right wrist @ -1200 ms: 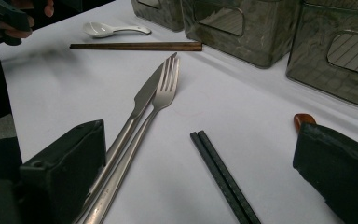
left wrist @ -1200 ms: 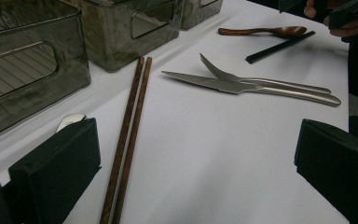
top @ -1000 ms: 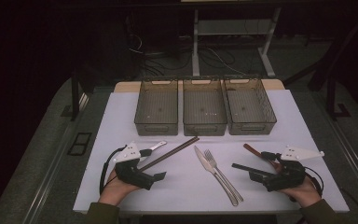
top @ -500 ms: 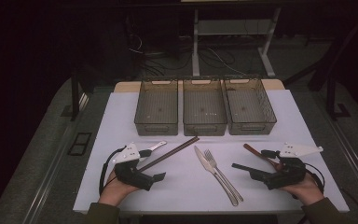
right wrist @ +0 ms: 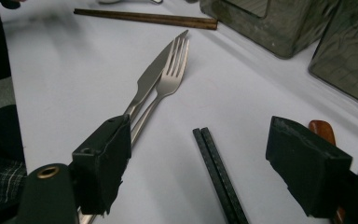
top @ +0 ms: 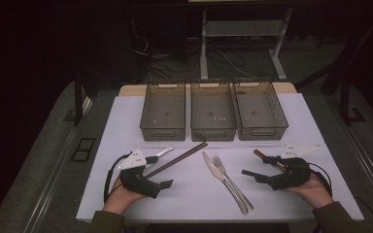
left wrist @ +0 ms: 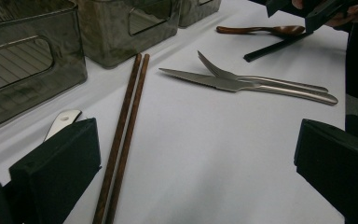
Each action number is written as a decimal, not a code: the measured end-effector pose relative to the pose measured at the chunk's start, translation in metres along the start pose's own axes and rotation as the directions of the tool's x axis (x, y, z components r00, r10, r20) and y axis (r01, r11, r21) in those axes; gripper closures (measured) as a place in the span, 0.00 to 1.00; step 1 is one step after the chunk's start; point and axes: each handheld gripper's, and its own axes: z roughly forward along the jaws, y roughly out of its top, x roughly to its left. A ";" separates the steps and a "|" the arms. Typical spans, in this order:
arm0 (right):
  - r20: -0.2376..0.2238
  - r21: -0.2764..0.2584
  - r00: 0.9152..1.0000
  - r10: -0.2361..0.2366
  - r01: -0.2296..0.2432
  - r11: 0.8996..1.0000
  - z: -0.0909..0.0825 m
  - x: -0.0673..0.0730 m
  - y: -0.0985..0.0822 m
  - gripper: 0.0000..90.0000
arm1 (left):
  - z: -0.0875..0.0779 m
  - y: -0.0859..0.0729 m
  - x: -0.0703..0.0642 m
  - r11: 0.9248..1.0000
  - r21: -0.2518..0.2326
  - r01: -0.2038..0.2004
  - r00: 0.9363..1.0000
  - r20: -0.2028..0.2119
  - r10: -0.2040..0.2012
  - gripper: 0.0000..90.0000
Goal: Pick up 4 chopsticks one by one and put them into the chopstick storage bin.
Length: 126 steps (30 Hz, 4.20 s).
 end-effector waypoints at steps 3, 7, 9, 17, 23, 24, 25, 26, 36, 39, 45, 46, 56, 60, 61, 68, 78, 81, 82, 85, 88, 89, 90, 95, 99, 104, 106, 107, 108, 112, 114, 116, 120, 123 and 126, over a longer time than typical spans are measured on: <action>-0.002 0.028 1.000 -0.009 0.009 1.000 0.006 0.000 0.003 0.30 | 0.000 0.000 0.000 1.000 0.000 -0.004 1.000 0.002 0.004 0.00; -0.009 0.055 0.999 -0.035 0.035 0.998 0.015 0.000 0.006 0.39 | 0.000 0.000 0.000 1.000 0.000 0.001 1.000 0.002 -0.001 0.00; -0.009 0.074 0.999 -0.050 0.050 0.996 0.020 0.000 0.008 0.43 | 0.000 0.000 0.000 1.000 0.001 0.000 1.000 0.002 0.000 0.00; -0.014 0.139 0.996 -0.086 0.087 0.986 0.037 -0.006 0.015 0.57 | 0.000 -0.001 0.001 1.000 -0.002 -0.005 1.000 0.005 0.005 0.00; -0.022 0.177 0.993 -0.115 0.117 0.977 0.046 -0.010 0.020 0.64 | 0.000 -0.001 0.000 1.000 -0.002 0.000 1.000 0.006 0.000 0.00; -0.023 0.190 0.992 -0.124 0.127 0.974 0.048 -0.009 0.020 0.65 | 0.000 -0.001 0.001 1.000 -0.003 -0.006 1.000 0.007 0.007 0.00; -0.022 0.195 0.991 -0.129 0.131 0.972 0.049 -0.009 0.020 0.66 | 0.000 -0.001 0.000 1.000 -0.003 -0.002 1.000 0.007 0.002 0.00; -0.025 0.201 0.991 -0.132 0.135 0.970 0.050 -0.009 0.020 0.67 | 0.000 -0.001 0.001 1.000 -0.003 -0.006 1.000 0.007 0.006 0.00; -0.041 0.253 0.987 -0.157 0.162 0.954 0.056 -0.008 0.017 0.78 | 0.000 -0.001 0.000 1.000 -0.002 -0.002 1.000 0.008 0.002 0.00; -0.041 0.258 0.985 -0.170 0.175 0.950 0.057 -0.007 0.016 0.80 | 0.000 -0.001 0.000 1.000 -0.003 -0.001 1.000 0.009 0.001 0.00; -0.040 0.267 0.980 -0.195 0.199 0.943 0.058 -0.006 0.015 0.85 | 0.000 -0.001 0.000 1.000 -0.001 0.000 1.000 0.007 0.000 0.00; -0.041 0.266 0.980 -0.197 0.200 0.943 0.058 -0.006 0.015 0.85 | 0.000 -0.001 0.001 1.000 -0.002 -0.003 1.000 0.008 0.003 0.00; -0.053 0.262 0.978 -0.204 0.210 0.942 0.059 -0.007 0.016 0.86 | 0.000 -0.001 0.001 1.000 -0.003 0.000 1.000 0.010 0.000 0.00; -0.054 0.260 0.978 -0.202 0.209 0.943 0.061 -0.008 0.018 0.86 | -0.001 0.000 0.001 1.000 -0.003 -0.006 1.000 0.010 0.006 0.00; -0.052 0.258 0.979 -0.198 0.205 0.944 0.062 -0.009 0.018 0.86 | -0.001 -0.001 0.001 1.000 -0.003 -0.001 1.000 0.010 0.001 0.00; -0.039 0.258 0.980 -0.198 0.201 0.945 0.071 -0.012 0.027 0.87 | -0.002 -0.001 0.001 1.000 -0.005 -0.003 1.000 0.010 0.003 0.00; 0.004 0.235 0.989 -0.146 0.141 0.962 0.085 -0.015 0.042 0.87 | -0.002 -0.001 0.001 1.000 -0.004 -0.005 1.000 0.013 0.005 0.00; 0.016 0.223 0.991 -0.132 0.126 0.967 0.090 -0.015 0.047 0.87 | -0.002 -0.001 0.001 1.000 -0.006 -0.003 1.000 0.013 0.004 0.00; 0.019 0.220 0.991 -0.131 0.124 0.968 0.092 -0.016 0.048 0.87 | -0.002 -0.001 0.002 1.000 -0.006 -0.004 1.000 0.013 0.004 0.00; 0.022 0.221 0.992 -0.122 0.115 0.969 0.098 -0.016 0.050 0.87 | -0.002 -0.001 0.002 1.000 -0.007 -0.003 1.000 0.013 0.003 0.00; 0.026 0.224 0.992 -0.122 0.113 0.968 0.101 -0.017 0.050 0.87 | -0.002 -0.001 0.002 1.000 -0.007 -0.006 1.000 0.013 0.006 0.00; 0.024 0.226 0.992 -0.120 0.112 0.968 0.102 -0.017 0.050 0.86 | -0.002 -0.001 0.002 1.000 -0.007 -0.002 1.000 0.013 0.002 0.00; 0.024 0.225 0.993 -0.116 0.108 0.968 0.102 -0.017 0.050 0.86 | -0.002 -0.001 0.002 1.000 -0.007 -0.002 1.000 0.013 0.002 0.00; 0.023 0.193 0.995 -0.097 0.091 0.977 0.096 -0.019 0.051 0.78 | -0.002 -0.001 0.002 1.000 -0.006 -0.009 1.000 0.015 0.009 0.00; 0.026 0.173 0.996 -0.091 0.085 0.981 0.085 -0.019 0.053 0.71 | -0.002 -0.001 0.002 1.000 -0.007 -0.010 1.000 0.016 0.010 0.00; 0.018 0.148 0.997 -0.071 0.068 0.987 0.066 -0.019 0.051 0.64 | -0.002 -0.001 0.002 1.000 -0.010 -0.001 1.000 0.016 0.001 0.00; 0.015 0.152 0.997 -0.074 0.071 0.986 0.059 -0.019 0.048 0.64 | -0.002 -0.001 0.003 1.000 -0.009 -0.005 1.000 0.017 0.005 0.00; 0.015 0.154 0.997 -0.076 0.073 0.985 0.057 -0.019 0.046 0.63 | -0.002 -0.001 0.002 1.000 -0.010 -0.001 1.000 0.016 0.002 0.00; 0.018 0.156 0.997 -0.078 0.074 0.985 0.052 -0.019 0.044 0.63 | -0.002 -0.001 0.002 1.000 -0.010 -0.005 1.000 0.017 0.005 0.00; 0.021 0.164 0.997 -0.075 0.070 0.984 0.035 -0.018 0.035 0.64 | -0.002 -0.001 0.002 1.000 -0.009 -0.005 1.000 0.018 0.006 0.00; 0.024 0.173 0.997 -0.076 0.071 0.982 0.025 -0.018 0.031 0.64 | -0.002 -0.001 0.002 1.000 -0.011 -0.001 1.000 0.018 0.001 0.00; 0.025 0.181 0.997 -0.075 0.070 0.981 0.017 -0.017 0.027 0.64 | -0.002 -0.001 0.002 1.000 -0.011 -0.001 1.000 0.018 0.001 0.00; 0.030 0.206 0.996 -0.079 0.071 0.976 0.002 -0.015 0.020 0.64 | -0.002 -0.001 0.001 1.000 -0.010 -0.001 1.000 0.020 0.001 0.00; 0.037 0.232 0.996 -0.085 0.074 0.970 -0.006 -0.015 0.015 0.65 | -0.002 -0.001 0.002 1.000 -0.010 -0.007 1.000 0.019 0.007 0.00; 0.038 0.267 0.996 -0.086 0.073 0.961 -0.012 -0.014 0.011 0.66 | -0.002 -0.001 0.002 1.000 -0.009 -0.002 1.000 0.020 0.002 0.00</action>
